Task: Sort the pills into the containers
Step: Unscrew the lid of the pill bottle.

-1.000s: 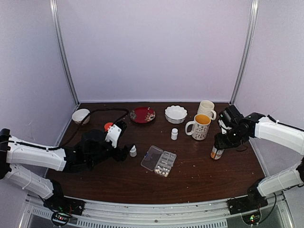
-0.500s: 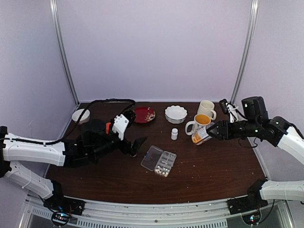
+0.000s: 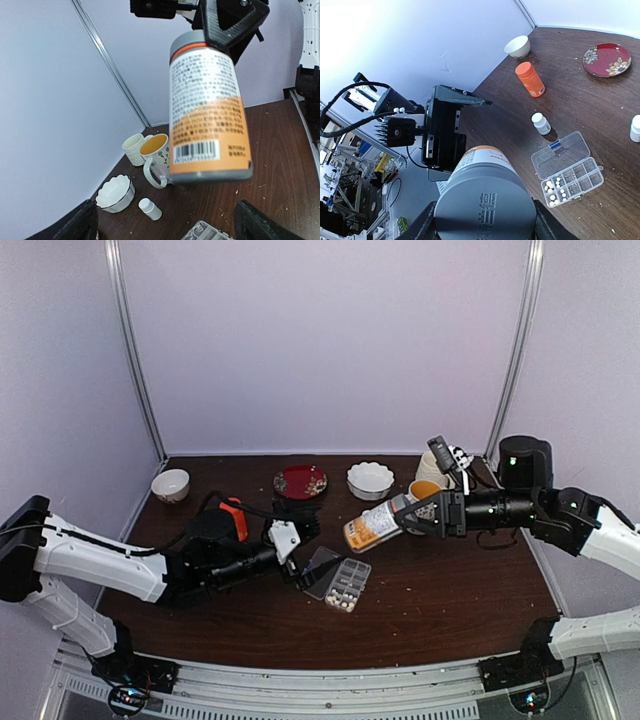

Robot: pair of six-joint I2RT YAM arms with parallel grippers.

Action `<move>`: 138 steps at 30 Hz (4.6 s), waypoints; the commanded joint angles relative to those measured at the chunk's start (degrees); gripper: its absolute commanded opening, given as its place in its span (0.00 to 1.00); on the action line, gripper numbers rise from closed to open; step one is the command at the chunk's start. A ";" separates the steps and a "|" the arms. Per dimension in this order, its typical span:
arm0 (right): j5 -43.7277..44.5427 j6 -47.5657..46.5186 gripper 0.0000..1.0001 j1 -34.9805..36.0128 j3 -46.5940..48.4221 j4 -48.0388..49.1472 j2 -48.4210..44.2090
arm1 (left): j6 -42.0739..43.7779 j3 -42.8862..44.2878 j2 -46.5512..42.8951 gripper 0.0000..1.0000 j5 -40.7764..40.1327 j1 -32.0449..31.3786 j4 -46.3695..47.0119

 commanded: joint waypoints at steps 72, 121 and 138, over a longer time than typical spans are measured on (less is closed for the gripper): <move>0.78 -12.35 0.66 8.17 18.27 -21.20 13.67 | 6.33 3.38 -0.88 0.44 9.11 -1.05 -4.84; -2.61 -79.19 1.00 15.38 1.41 1.61 -2.57 | -11.76 11.22 -1.00 0.27 40.80 5.86 -19.69; 11.47 -15.31 1.00 15.47 15.99 -19.53 3.45 | 0.04 10.10 -4.84 0.26 22.92 5.87 -25.56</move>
